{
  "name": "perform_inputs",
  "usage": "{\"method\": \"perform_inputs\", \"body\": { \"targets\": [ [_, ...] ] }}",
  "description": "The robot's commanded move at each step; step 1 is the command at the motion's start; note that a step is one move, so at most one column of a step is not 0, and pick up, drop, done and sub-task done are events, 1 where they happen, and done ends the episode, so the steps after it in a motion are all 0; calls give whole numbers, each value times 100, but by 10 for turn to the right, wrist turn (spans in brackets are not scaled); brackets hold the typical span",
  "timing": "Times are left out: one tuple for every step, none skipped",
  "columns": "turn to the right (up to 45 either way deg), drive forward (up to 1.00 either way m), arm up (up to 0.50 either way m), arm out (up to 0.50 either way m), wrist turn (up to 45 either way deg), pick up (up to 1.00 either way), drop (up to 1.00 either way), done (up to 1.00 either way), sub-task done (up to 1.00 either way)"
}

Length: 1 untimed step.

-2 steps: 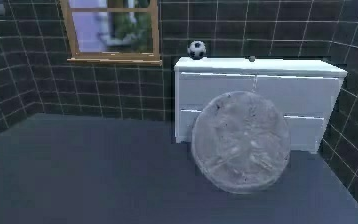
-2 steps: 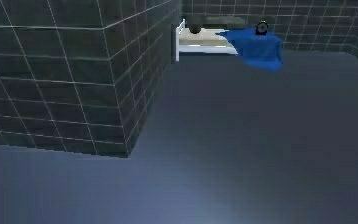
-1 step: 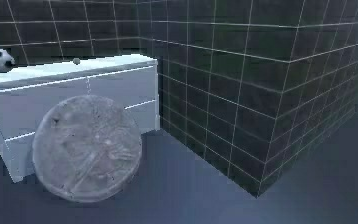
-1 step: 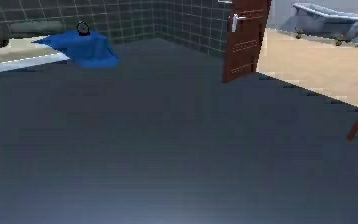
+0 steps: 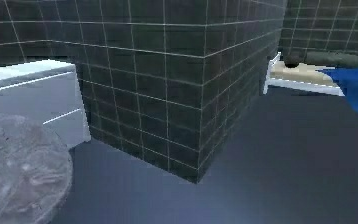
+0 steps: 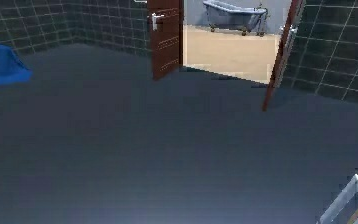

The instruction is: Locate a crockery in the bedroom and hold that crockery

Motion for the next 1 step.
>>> {"method": "perform_inputs", "body": {
  "targets": [
    [0,25,0,0,0,0,0,0,0]
  ]
}}
